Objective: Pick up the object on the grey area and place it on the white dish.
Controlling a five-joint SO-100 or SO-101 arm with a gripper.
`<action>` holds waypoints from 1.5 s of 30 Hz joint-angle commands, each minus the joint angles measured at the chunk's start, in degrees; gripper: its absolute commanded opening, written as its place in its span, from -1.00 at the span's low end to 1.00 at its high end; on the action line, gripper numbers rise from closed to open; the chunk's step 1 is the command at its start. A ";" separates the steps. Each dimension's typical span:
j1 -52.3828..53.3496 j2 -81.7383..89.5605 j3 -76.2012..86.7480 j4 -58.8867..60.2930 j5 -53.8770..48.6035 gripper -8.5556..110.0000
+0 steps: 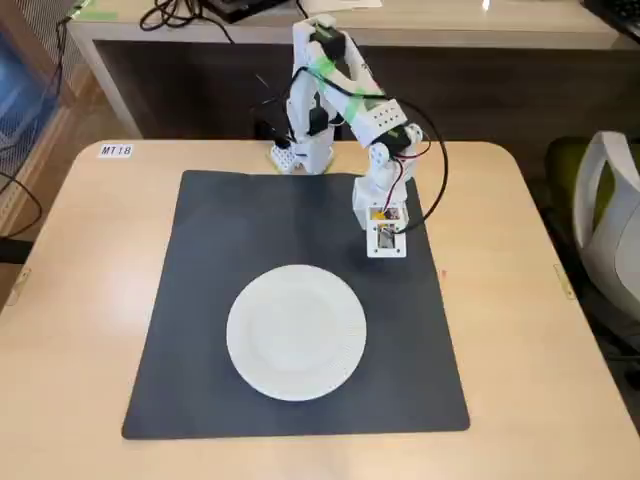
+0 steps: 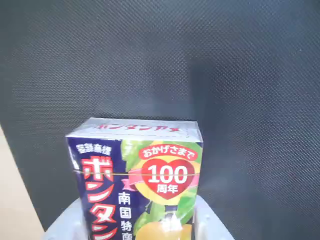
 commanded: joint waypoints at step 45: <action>37.97 -20.57 -45.09 5.01 31.20 -0.61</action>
